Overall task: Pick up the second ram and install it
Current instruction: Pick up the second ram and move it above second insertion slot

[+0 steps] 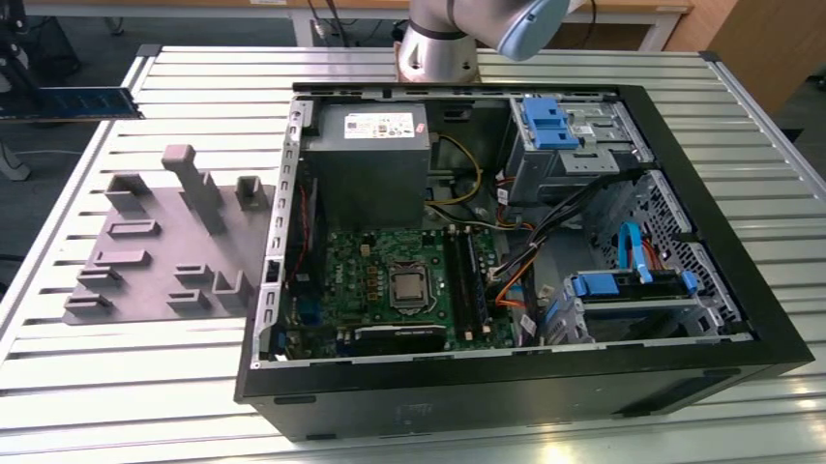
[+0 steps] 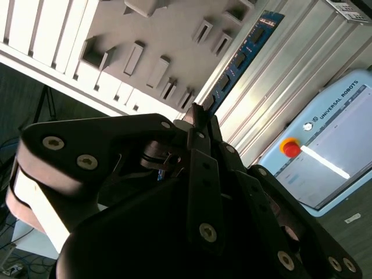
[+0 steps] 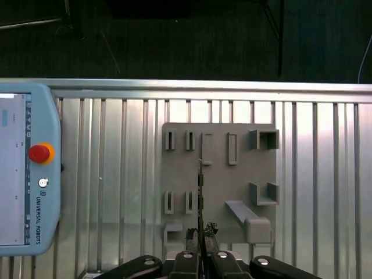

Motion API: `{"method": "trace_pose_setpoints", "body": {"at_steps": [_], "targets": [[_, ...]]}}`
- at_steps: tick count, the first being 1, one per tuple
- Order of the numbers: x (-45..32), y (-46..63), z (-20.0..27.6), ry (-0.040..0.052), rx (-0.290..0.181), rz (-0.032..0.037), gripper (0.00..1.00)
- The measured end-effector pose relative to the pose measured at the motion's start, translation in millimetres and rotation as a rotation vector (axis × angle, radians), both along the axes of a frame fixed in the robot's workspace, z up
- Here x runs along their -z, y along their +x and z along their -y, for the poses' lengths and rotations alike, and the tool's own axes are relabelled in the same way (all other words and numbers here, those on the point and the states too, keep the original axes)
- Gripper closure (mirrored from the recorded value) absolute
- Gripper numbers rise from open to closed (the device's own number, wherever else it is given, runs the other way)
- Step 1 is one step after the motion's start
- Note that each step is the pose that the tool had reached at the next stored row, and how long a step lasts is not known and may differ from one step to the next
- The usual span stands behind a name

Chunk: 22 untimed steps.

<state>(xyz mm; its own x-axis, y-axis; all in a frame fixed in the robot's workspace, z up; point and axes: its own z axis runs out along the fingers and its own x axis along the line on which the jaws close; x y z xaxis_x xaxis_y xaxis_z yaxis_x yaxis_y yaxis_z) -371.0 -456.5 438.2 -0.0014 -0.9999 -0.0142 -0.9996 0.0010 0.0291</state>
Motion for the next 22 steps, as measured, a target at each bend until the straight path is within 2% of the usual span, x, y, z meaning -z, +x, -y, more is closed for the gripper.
{"method": "trace_pose_setpoints", "body": {"at_steps": [22], "targets": [[0.1, 22.3, 0.0, 0.0, 0.0, 0.0001, 0.86]]}}
